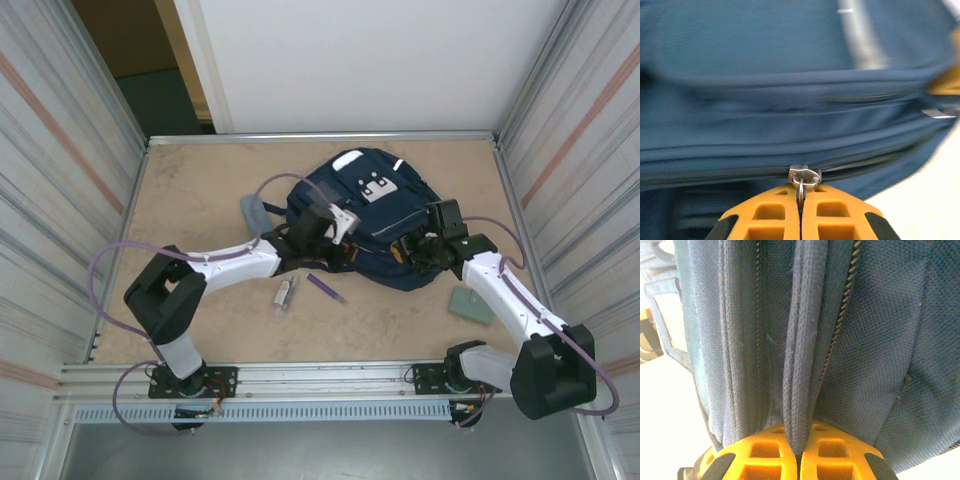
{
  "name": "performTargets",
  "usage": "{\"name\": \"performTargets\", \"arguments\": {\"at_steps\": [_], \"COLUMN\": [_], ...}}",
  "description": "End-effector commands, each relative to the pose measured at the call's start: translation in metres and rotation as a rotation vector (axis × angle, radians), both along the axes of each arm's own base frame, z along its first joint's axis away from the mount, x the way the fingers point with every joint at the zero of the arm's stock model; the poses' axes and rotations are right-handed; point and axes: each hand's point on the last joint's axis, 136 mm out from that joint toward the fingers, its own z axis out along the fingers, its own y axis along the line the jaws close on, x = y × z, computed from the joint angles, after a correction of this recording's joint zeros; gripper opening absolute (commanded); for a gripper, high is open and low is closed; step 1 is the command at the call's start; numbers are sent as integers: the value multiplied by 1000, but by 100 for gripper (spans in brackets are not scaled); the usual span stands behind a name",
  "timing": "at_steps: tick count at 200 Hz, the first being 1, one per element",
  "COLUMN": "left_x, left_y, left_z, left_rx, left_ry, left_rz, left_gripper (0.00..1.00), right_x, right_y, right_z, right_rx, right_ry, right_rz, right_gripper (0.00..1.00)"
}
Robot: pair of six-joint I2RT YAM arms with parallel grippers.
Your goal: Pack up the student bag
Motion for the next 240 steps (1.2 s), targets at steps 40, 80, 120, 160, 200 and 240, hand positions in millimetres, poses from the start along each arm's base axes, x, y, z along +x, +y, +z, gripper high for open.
{"name": "performTargets", "arguments": {"at_steps": [40,80,120,160,200,240], "left_x": [76,69,51,21,-3,-58], "left_y": [98,74,92,86,57,-16], "left_z": [-33,9,46,60,57,59], "left_rx": [126,-9,20,97,169,209], "left_ry": [125,42,-22,-112,-214,-699], "left_rz": [342,210,213,113,-28,-511], "left_gripper": [0,39,46,54,57,62], "right_x": [0,-2,-3,2,8,23], "right_y": [3,13,-2,-13,-38,-23], "right_z": [1,-1,9,14,-14,-28], "right_rx": [-44,-67,-174,-184,-203,-139], "right_ry": [-32,-33,-80,-131,-49,-43], "right_rz": [2,34,56,182,201,277], "right_gripper": [0,21,42,58,58,42]}}
